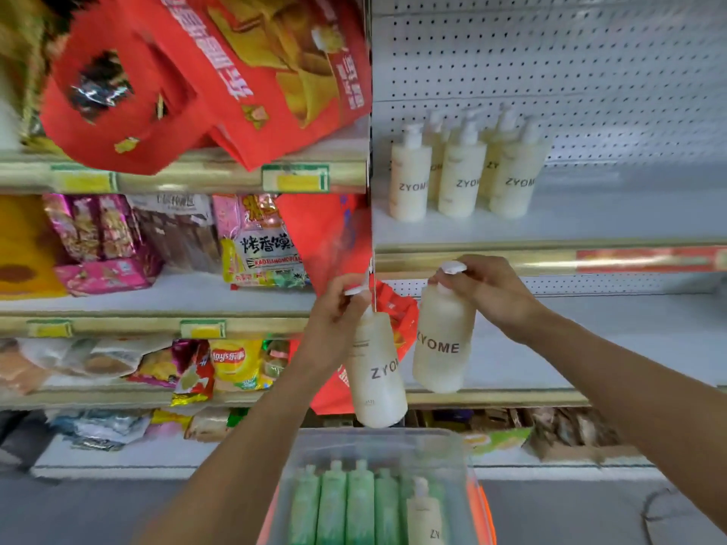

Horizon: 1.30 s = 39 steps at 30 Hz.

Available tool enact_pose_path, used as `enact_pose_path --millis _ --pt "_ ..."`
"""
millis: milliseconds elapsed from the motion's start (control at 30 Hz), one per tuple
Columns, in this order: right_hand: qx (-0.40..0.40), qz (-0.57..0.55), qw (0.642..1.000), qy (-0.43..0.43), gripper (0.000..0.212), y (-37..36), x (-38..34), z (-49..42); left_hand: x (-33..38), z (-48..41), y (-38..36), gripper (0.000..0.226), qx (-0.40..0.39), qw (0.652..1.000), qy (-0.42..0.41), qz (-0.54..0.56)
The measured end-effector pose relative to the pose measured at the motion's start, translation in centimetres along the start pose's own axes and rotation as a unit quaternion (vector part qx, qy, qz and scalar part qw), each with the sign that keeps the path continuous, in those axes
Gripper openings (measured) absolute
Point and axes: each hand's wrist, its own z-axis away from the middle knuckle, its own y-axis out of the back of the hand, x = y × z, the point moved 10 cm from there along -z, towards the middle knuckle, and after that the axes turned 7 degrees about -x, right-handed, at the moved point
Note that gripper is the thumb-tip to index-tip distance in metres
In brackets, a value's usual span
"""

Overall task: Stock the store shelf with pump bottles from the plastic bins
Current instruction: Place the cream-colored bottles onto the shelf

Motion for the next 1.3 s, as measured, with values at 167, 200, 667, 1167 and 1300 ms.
enact_pose_path --millis 167,200,667,1167,1300 --pt "-0.032 0.000 0.998 0.051 0.017 3.3 -6.0 -4.7 2.8 -3.7 0.1 0.019 0.030 0.999 -0.005 0.012" --pt "-0.041 0.001 0.997 0.061 0.013 3.7 -7.1 -5.7 3.2 -4.4 0.1 0.019 0.037 0.999 -0.009 0.014" --pt "-0.123 0.070 0.985 0.103 0.022 4.0 -10.6 -17.0 4.3 -9.6 0.5 0.008 0.081 0.997 -0.011 0.016" --pt "-0.097 0.211 0.965 0.117 0.064 4.6 -10.8 -17.7 6.1 -10.6 -1.2 0.012 0.080 0.997 -0.023 0.002" --pt "-0.013 0.189 0.966 0.173 0.073 6.5 -10.6 -12.3 8.5 -10.9 -2.2 0.014 0.053 0.997 -0.062 0.012"
